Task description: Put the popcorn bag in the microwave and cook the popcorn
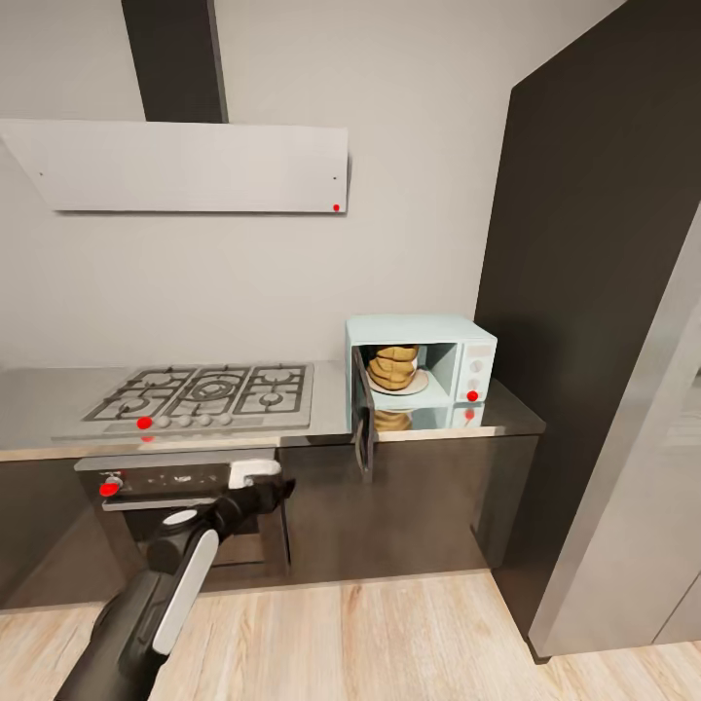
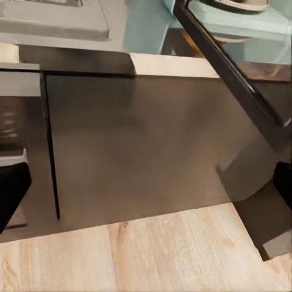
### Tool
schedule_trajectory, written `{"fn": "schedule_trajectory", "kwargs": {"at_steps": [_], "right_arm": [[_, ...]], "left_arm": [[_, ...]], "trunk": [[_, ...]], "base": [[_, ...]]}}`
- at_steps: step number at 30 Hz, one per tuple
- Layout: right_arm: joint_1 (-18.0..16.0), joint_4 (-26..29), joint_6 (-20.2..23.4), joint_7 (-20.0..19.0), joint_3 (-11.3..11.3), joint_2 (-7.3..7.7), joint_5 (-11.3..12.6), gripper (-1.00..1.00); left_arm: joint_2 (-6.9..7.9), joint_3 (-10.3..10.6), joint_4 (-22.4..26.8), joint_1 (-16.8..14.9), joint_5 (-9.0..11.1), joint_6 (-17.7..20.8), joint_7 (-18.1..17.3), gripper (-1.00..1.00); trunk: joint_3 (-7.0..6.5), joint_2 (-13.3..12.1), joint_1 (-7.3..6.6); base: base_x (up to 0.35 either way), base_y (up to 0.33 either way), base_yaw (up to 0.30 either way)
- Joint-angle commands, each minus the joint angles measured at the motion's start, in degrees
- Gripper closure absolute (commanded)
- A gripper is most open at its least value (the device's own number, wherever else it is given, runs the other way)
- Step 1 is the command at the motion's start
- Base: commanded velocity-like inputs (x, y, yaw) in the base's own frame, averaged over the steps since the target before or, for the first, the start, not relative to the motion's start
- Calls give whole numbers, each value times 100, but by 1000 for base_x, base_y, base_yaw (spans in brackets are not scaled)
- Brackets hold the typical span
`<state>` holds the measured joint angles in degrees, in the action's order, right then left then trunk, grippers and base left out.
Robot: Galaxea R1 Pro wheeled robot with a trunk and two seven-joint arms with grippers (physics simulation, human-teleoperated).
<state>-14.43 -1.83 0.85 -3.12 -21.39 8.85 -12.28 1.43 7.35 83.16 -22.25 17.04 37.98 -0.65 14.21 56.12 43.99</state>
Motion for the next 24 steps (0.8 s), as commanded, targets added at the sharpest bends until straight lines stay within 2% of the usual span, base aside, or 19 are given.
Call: {"fn": "schedule_trajectory", "kwargs": {"at_steps": [1, 5, 14, 15, 20, 24], "right_arm": [[-7, -9, 10, -13, -49, 3, -55, -100], [-7, -9, 11, -19, -49, 3, -55, -100], [-7, -10, 17, -22, -49, 3, -55, -100], [-7, -10, 30, -18, -49, -2, -55, -100], [-7, -10, 15, -5, -41, -6, -55, -100], [-7, -10, 12, -4, -41, -4, -55, -100]], "left_arm": [[-30, 36, 38, 29, -11, 9, 5, -100], [-160, 165, 166, 140, -25, -9, -4, -100], [-451, 456, 325, 139, -26, -19, -14, -100], [-777, 771, 324, 136, -26, -19, -14, -100], [-649, 755, 310, 135, -13, -19, -14, -100], [-604, 757, 307, 135, 8, -19, -14, -100]], "trunk": [[7, 5, 1], [7, 5, 1], [7, 5, 1], [7, 5, 1], [7, 5, 1], [7, 5, 1]], "base": [[0, 0, 0], [0, -26, 0], [0, -255, 0], [0, -278, 0], [0, -100, 119], [0, -8, 212]]}}
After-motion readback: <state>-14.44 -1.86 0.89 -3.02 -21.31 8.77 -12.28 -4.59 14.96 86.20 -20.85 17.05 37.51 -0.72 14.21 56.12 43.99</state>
